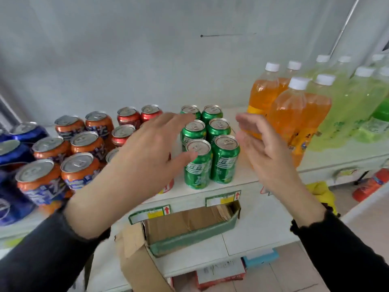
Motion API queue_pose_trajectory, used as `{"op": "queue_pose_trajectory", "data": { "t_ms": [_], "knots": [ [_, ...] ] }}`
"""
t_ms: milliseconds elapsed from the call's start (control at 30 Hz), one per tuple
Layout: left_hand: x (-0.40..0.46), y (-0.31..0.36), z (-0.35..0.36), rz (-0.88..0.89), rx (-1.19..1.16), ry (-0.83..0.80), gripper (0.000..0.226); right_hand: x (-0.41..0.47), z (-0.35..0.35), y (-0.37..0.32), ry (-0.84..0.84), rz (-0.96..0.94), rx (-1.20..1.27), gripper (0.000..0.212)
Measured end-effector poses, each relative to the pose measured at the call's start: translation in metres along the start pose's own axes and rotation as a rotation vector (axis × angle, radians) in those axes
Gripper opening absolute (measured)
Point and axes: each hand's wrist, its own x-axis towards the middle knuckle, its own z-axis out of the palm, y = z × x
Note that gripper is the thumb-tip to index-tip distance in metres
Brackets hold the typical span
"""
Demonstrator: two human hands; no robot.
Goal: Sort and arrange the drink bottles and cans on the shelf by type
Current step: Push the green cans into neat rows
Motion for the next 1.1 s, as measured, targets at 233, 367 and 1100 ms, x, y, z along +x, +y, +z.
{"op": "queue_pose_trajectory", "data": {
  "t_ms": [233,367,1100],
  "knots": [
    [-0.033,0.027,0.116,-0.21,-0.337,0.25,0.091,-0.029,0.015,0.061,-0.153,0.168,0.032,0.081],
    [-0.025,0.027,0.151,-0.349,-0.396,0.308,0.107,-0.028,0.025,0.082,-0.222,0.152,0.023,0.087],
    [-0.02,0.019,0.164,-0.491,-0.451,0.329,0.104,-0.019,0.028,0.108,-0.264,0.119,-0.066,0.082]
  ]
}}
